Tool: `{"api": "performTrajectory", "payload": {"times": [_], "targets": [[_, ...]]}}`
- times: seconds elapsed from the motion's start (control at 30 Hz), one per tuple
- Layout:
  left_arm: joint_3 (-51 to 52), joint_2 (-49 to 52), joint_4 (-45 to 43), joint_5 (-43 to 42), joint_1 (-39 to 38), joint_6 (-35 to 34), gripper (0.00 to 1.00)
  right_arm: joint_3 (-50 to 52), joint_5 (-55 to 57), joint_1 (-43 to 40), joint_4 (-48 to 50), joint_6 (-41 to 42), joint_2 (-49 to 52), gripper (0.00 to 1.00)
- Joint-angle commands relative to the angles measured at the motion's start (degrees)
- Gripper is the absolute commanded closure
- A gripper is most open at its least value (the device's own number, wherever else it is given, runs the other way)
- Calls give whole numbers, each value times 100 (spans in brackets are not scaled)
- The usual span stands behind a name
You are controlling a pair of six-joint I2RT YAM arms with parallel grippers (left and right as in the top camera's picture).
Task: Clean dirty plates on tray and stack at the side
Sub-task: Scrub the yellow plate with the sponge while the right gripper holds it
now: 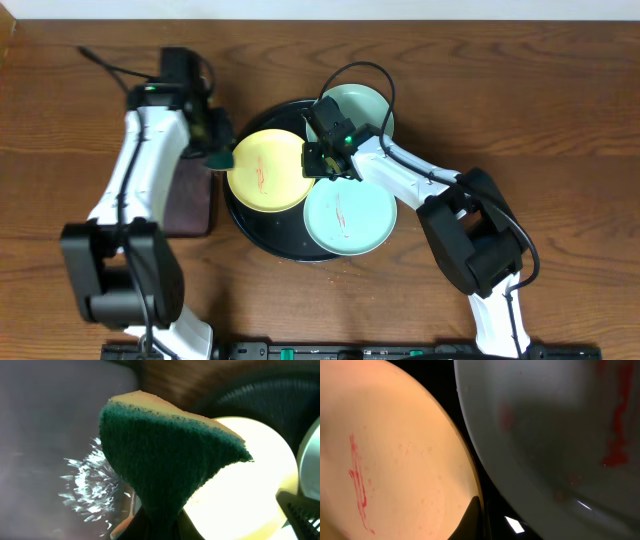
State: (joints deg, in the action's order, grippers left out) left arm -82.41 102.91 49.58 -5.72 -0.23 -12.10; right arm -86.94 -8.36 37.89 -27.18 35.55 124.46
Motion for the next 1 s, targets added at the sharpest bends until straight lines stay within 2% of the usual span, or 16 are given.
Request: {"api": "performTrajectory", "payload": {"times": [0.0, 0.53, 0.7, 0.87, 0.97], "targets": [[83, 428, -7, -26, -284, -540, 92, -50, -57, -31, -2, -46, 166, 99], [125, 1482, -153, -28, -1016, -968, 92, -50, -55, -31, 0, -46, 166, 99], [125, 1519, -262, -356, -1204, -955, 92, -50, -52, -31, 0, -46, 166, 99], [122, 1519, -479, -1075, -1250, -328, 92, -50, -52, -31, 0, -46, 166, 99], [120, 1519, -538, -1137, -1244, -70, 93, -50, -52, -31, -2, -46, 166, 99]]}}
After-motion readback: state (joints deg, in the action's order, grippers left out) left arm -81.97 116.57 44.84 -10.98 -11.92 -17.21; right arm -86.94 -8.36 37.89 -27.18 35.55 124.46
